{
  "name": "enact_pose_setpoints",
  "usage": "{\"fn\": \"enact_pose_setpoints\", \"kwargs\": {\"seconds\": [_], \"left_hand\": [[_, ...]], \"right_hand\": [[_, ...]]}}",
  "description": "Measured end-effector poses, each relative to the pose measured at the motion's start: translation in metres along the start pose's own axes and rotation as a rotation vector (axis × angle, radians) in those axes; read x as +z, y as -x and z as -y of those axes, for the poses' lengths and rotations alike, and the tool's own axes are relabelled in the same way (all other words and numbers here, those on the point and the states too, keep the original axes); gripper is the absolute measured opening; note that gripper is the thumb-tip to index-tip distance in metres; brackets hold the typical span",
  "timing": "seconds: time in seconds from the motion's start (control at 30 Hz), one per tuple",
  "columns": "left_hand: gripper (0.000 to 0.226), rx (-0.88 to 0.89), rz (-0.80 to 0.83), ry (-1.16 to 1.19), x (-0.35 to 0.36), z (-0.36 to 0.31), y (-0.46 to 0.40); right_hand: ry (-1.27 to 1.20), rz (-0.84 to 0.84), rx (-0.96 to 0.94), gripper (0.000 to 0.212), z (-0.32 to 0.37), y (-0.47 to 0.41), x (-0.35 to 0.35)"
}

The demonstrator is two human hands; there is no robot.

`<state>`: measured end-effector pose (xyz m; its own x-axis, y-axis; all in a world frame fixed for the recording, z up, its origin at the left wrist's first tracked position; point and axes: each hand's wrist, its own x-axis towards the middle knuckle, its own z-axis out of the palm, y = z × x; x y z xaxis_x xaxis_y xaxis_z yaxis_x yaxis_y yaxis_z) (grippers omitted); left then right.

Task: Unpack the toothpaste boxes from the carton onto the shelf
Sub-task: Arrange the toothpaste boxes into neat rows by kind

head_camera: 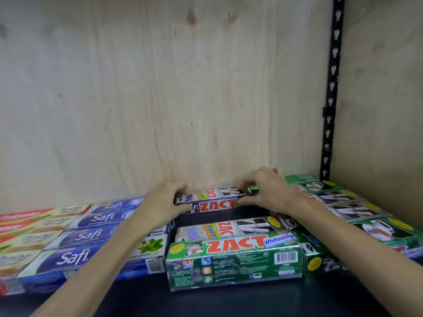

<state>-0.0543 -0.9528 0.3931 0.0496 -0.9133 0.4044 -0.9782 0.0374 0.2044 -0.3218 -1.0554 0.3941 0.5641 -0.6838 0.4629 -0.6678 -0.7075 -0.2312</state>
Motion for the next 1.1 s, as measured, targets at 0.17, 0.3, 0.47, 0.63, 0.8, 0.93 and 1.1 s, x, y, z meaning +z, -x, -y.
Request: {"fn": "enact_pose_setpoints", "kwargs": {"seconds": [0.17,0.3,0.47,0.63,0.8,0.93,1.1], "left_hand": [[0.035,0.024,0.028,0.176,-0.003,-0.003,0.004],[0.054,0.002,0.022,0.292,-0.002,-0.001,0.008],[0.059,0.041,-0.025,0.333,-0.001,-0.002,0.010],[0.055,0.035,-0.091,0.340,-0.005,-0.006,0.012],[0.044,0.035,-0.142,0.443,-0.018,-0.009,0.013],[0.037,0.020,-0.181,0.595,-0.034,-0.004,0.020],[0.037,-0.026,-0.072,0.607,-0.062,0.030,0.046]], "right_hand": [[0.083,0.056,0.001,0.059,0.005,0.007,-0.003],[0.131,0.064,0.014,0.059,0.004,0.009,-0.003],[0.046,0.023,0.015,0.049,0.001,0.011,-0.006],[-0.054,-0.021,-0.004,0.044,0.000,0.013,-0.013],[-0.203,-0.079,-0.016,0.044,0.002,0.016,-0.023],[-0.366,-0.096,-0.018,0.040,0.017,0.019,-0.029],[-0.405,0.085,-0.002,0.047,0.065,0.018,-0.034]]}}
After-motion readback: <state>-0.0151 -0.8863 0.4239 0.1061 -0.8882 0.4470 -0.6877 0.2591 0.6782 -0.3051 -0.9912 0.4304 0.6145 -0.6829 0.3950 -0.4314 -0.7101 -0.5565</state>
